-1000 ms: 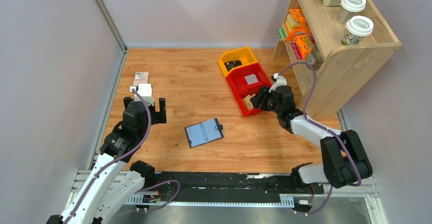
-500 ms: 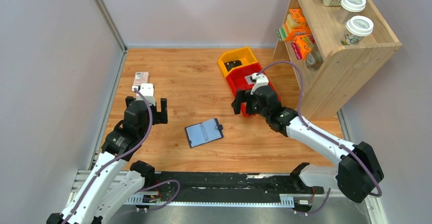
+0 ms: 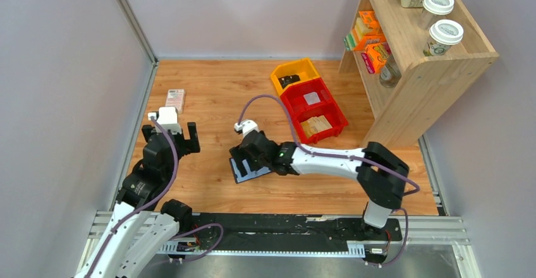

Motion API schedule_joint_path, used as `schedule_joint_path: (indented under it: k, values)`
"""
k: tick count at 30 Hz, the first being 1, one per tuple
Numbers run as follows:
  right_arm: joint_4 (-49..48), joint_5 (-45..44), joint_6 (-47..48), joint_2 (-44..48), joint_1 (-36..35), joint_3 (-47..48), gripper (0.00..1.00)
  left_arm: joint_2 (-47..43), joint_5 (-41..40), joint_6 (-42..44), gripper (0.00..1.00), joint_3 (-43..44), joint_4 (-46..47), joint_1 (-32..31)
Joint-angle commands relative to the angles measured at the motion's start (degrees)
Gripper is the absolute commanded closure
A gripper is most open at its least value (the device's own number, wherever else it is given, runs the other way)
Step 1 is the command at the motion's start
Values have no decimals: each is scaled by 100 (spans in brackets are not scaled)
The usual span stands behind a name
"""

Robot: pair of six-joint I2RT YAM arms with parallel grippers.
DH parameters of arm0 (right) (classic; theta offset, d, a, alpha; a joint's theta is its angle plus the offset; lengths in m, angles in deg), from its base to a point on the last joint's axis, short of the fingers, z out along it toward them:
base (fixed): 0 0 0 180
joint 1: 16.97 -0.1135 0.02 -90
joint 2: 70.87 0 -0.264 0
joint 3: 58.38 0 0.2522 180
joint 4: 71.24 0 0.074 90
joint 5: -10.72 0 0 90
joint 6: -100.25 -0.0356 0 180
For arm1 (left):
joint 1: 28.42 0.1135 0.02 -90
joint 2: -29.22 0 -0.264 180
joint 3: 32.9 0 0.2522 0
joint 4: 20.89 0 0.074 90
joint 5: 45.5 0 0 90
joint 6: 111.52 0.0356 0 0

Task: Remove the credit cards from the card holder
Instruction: Move the card holder to the center of the board.

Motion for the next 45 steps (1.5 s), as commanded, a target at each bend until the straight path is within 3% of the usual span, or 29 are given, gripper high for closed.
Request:
schedule_joint_path:
  k: [1, 8, 16, 25, 35, 40, 43, 45]
  values:
    - [382, 2, 97, -730, -361, 809, 17, -165, -291, -106, 0, -14, 33, 26]
    - [1015, -331, -70, -1574, -503, 1373, 22, -253, -274, -106, 0, -31, 33, 26]
    - [1096, -499, -184, -1689, -503, 1233, 27, -262, -186, -106, 0, -49, 68, 26]
    - [596, 9, -377, -1479, -266, 706, 64, -271, -177, -97, 0, -49, 59, 26]
    - [-90, 511, -518, -899, -2, 187, 90, -271, -159, -97, 0, -66, 68, 26]
    - [-91, 337, -580, -460, 209, 143, 90, -288, -159, -106, 0, -66, 59, 26]
    - [-21, 169, -641, -196, 428, 134, 83, -306, -168, -106, 0, -58, 60, 26]
    - [84, 20, -677, -38, 639, 160, 72, -315, -177, -106, 0, -66, 59, 26]
